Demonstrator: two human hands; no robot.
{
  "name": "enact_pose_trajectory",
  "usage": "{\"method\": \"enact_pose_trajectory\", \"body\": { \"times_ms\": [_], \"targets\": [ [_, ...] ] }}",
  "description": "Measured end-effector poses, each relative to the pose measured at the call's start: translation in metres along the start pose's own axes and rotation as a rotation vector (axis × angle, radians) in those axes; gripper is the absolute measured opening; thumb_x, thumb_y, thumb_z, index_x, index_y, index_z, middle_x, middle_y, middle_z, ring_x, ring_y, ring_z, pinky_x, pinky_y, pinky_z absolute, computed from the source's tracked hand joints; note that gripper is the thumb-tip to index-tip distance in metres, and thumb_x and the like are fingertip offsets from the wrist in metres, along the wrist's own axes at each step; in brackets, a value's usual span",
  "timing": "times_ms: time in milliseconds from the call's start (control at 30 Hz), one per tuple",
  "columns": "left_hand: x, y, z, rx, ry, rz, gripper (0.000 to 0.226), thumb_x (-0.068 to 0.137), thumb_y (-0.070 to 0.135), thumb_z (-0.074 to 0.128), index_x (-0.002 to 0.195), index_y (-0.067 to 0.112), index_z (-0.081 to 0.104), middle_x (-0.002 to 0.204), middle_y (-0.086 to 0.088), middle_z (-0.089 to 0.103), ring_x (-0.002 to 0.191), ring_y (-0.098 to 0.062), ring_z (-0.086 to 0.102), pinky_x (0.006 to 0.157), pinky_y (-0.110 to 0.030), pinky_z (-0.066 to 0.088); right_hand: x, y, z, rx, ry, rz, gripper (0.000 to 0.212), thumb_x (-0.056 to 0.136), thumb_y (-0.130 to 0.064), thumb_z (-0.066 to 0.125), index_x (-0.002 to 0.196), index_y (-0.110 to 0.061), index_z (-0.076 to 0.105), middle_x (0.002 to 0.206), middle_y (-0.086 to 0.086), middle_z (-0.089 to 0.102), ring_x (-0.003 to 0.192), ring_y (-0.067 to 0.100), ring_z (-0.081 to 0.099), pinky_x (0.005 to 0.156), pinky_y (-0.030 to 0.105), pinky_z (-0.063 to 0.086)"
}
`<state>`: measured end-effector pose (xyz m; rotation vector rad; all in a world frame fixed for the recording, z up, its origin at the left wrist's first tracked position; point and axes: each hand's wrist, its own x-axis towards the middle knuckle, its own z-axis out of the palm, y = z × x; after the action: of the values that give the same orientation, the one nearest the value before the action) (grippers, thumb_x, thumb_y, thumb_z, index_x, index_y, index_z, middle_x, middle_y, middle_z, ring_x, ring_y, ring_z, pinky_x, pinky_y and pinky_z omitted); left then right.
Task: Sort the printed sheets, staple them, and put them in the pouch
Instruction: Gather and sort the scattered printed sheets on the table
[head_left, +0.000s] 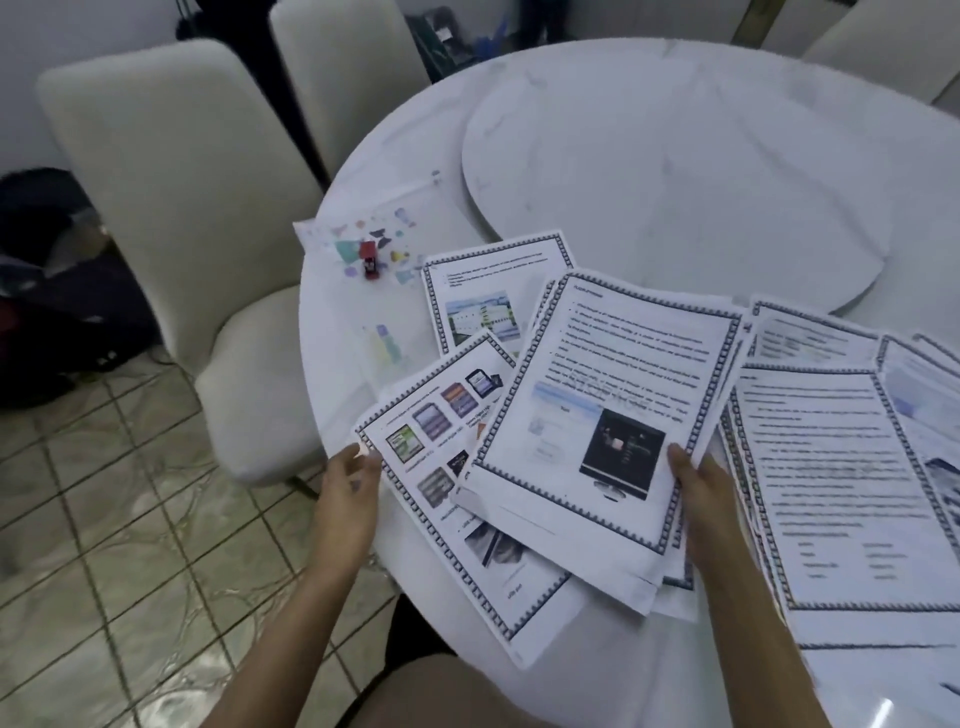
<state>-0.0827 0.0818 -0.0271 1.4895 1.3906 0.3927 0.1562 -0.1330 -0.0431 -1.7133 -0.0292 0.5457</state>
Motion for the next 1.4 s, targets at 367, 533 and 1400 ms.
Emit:
{"method": "enact_pose_trajectory", "body": {
  "times_ms": [367,533,1400],
  "targets": [
    [0.005,0.03,0.023,-0.255,-0.279,-0.206,0.015,0.097,0.019,0.044,0.1,0.012,0.057,0.091,-0.008,0.066,0.079,-0.022,0.062,0.076,-0.033,0.051,-0.009,0.016,0.006,0.1,0.141,0.115,0.033,0.096,-0.019,0.047,0.127,-0.007,0.051,0.112,0.013,0.061,0.101,0.029,0.059,0.093,0.04,0.046],
    [-0.01,0.023,0.039,-0.103,-0.407,-0.14,0.019,0.095,0.018,0.049,0.109,0.011,0.059,0.107,-0.005,0.062,0.099,-0.023,0.059,0.093,-0.033,0.044,-0.009,0.017,0.008,0.223,0.259,0.172,0.026,0.095,-0.023,0.048,0.119,-0.014,0.053,0.101,0.004,0.063,0.096,0.026,0.06,0.081,0.035,0.055],
    [0.09,0.071,0.04,-0.111,-0.673,-0.022,0.028,0.097,0.033,0.04,0.115,0.017,0.055,0.106,0.0,0.065,0.099,-0.021,0.062,0.083,-0.033,0.05,-0.004,-0.014,0.058,-0.092,-0.173,0.078,0.02,0.095,-0.026,0.049,0.105,-0.018,0.063,0.098,0.001,0.071,0.09,0.017,0.069,0.081,0.034,0.055]
  ]
}}
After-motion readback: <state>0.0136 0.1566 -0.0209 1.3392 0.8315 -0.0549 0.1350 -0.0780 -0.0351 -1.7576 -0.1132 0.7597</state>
